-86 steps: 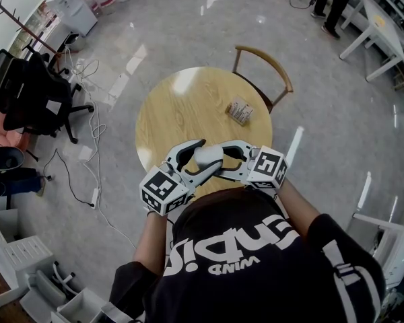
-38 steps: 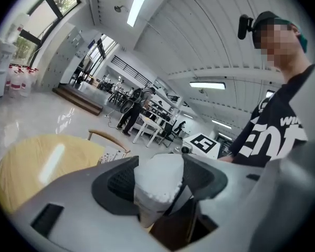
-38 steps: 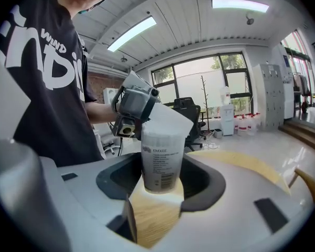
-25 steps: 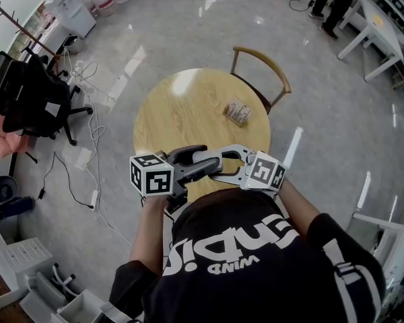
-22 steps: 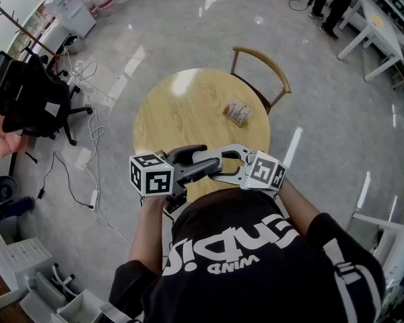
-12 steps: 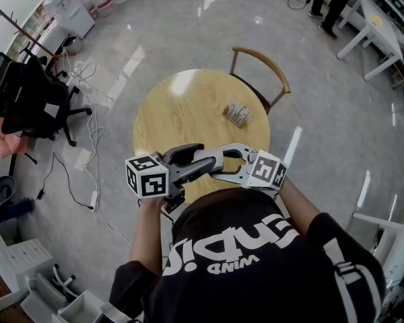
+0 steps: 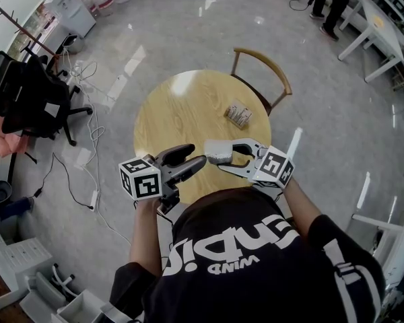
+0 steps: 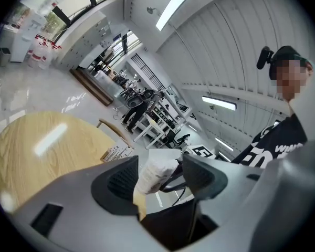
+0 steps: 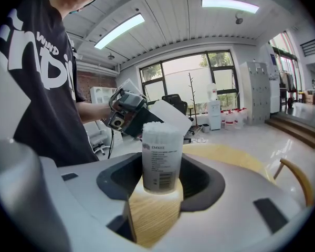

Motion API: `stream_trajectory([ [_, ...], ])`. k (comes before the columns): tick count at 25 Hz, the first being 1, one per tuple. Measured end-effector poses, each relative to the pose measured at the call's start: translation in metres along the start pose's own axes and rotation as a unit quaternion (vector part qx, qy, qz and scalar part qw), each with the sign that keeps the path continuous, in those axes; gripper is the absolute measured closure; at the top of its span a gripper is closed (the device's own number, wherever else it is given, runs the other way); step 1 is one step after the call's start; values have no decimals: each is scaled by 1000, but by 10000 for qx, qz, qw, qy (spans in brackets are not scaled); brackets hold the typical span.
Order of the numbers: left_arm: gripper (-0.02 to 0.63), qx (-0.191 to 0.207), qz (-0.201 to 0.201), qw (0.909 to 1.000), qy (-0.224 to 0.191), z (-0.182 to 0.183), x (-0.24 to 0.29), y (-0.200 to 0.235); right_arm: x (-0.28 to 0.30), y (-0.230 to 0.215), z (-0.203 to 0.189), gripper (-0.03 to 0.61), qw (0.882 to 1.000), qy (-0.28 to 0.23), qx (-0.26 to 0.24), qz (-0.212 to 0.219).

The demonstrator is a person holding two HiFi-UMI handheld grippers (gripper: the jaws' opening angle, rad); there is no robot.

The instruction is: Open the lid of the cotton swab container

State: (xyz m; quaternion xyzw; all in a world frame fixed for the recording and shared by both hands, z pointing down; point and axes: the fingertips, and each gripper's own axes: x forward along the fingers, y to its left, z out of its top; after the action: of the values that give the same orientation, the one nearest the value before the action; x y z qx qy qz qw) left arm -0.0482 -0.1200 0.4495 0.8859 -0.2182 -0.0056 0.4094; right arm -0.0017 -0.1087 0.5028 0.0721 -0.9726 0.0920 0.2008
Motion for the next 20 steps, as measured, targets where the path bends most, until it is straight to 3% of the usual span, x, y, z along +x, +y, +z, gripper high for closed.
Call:
stream_trajectory([
  [6,375,241,194,9995,70,-3,-5,8,1,-11,7,380,9997,-116,146,-184],
  [9,504,369,355,9986,-115,-1,-10,12,2,-14,6,391,9992,-162,247,-286],
  [10,574,424,414,9981,-198,1,-11,13,3,-16,5,393,9989,-150,262,-350],
  [15,596,661,464,9965,-216,1,-11,8,2,-25,9,393,9966,-429,477,-523],
  [20,603,641,671,9949,-385,1,-17,15,-7,-35,20,393,9922,-780,670,-702],
])
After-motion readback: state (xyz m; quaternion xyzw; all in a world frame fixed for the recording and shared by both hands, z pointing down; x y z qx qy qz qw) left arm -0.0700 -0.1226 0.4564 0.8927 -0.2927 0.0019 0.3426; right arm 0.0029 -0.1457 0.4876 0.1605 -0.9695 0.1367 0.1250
